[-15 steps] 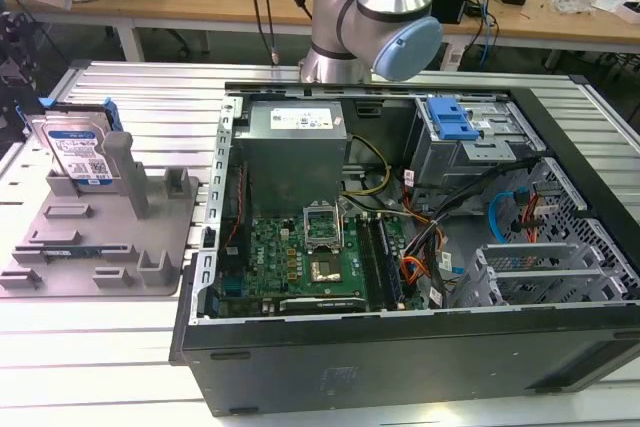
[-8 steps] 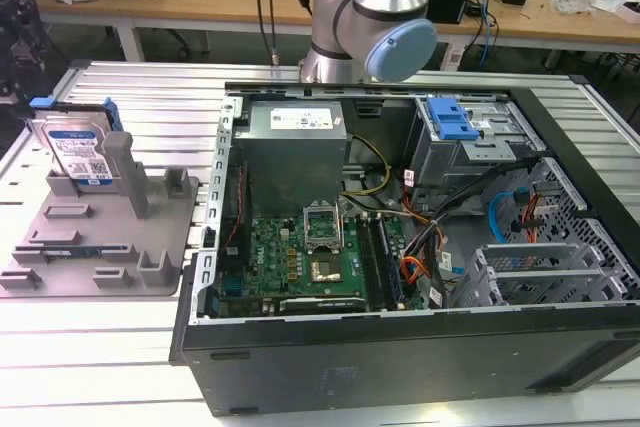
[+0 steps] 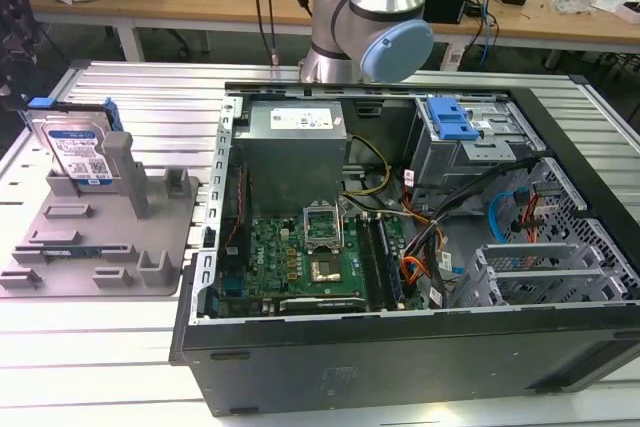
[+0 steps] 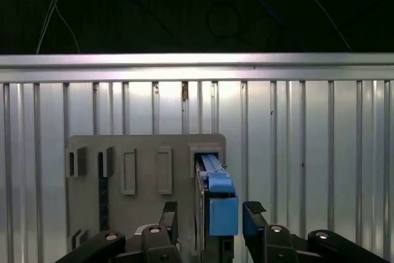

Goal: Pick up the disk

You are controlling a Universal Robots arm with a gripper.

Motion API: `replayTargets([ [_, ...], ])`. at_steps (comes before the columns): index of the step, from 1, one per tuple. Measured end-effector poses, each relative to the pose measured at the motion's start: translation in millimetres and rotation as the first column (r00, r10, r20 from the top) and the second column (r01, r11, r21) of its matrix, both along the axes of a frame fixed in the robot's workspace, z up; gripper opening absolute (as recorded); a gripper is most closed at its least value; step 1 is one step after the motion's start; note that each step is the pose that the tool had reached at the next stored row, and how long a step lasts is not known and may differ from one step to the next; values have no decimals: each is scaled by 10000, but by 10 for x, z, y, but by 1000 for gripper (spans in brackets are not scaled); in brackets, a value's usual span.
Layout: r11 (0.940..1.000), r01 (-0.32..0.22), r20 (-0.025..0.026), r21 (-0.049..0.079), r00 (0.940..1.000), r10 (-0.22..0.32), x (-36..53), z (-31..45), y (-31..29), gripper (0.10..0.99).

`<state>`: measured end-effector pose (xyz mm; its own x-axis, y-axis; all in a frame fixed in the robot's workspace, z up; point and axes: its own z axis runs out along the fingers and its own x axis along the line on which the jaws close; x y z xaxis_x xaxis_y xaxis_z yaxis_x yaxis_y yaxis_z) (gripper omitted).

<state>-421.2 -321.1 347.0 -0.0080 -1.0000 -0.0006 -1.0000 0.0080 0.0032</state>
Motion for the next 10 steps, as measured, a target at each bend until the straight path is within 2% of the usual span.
replayTargets([
  [6, 10000, 0, 2, 1, 10000, 0, 27, -9, 20, 541],
  [10, 10000, 0, 0, 0, 10000, 0, 55, -58, 56, 541],
])
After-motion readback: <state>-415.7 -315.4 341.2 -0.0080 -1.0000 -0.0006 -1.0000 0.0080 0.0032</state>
